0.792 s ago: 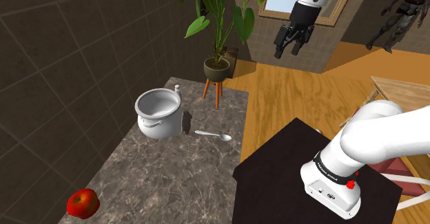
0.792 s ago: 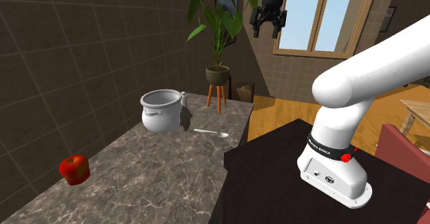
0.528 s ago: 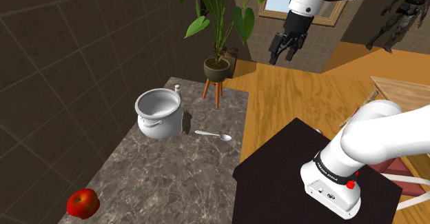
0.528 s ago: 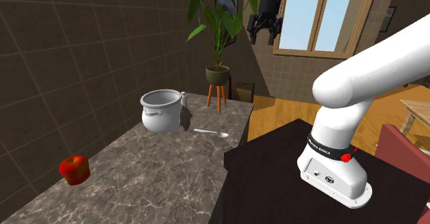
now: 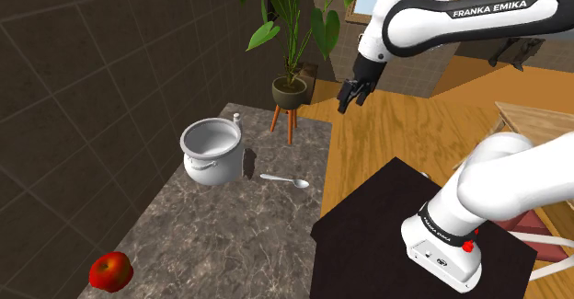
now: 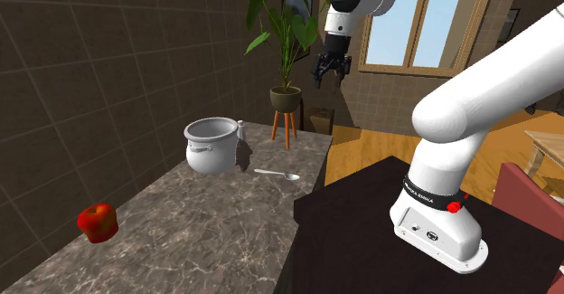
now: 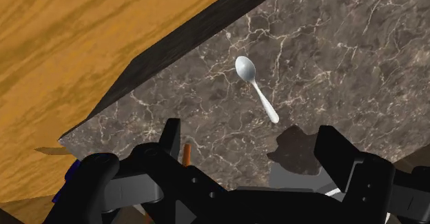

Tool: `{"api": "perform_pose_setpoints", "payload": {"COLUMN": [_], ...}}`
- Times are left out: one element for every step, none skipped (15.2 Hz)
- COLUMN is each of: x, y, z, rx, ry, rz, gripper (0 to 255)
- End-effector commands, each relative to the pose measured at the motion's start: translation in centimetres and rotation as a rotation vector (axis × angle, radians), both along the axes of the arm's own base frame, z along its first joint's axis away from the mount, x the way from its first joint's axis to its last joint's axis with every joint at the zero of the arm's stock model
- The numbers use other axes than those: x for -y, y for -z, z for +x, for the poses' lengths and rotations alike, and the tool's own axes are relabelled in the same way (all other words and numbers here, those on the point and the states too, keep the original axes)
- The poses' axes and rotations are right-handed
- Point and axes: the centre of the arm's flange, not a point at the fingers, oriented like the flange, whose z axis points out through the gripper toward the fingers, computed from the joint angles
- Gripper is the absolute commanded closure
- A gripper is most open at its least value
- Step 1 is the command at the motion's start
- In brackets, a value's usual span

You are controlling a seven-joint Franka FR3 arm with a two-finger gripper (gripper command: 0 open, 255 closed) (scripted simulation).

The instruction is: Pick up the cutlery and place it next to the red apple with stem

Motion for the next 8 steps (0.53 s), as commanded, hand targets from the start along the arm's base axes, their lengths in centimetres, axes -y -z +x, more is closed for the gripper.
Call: {"api": "perform_pose_setpoints", "payload": {"x": [-0.8,-1.2,-1.5,-1.9,-2.2,-2.6,-3.0,-3.4], "y": [2.5,3.7,4.9,6.0,7.2,8.4,9.6,10.8], "z": [0.7,1.1,1.5,1.8,2.2,2.6,3.0,3.3], "rx": [0.015,0.02,0.026,0.031,0.036,0.042,0.047,0.052], "ry": [-0.03,-0.044,-0.059,-0.073,-0.088,-0.103,-0.117,-0.132], "rz": [0.004,0.006,0.008,0.009,0.011,0.013,0.015,0.017], "gripper": [0,0,0,0,0,0,0,0]}}
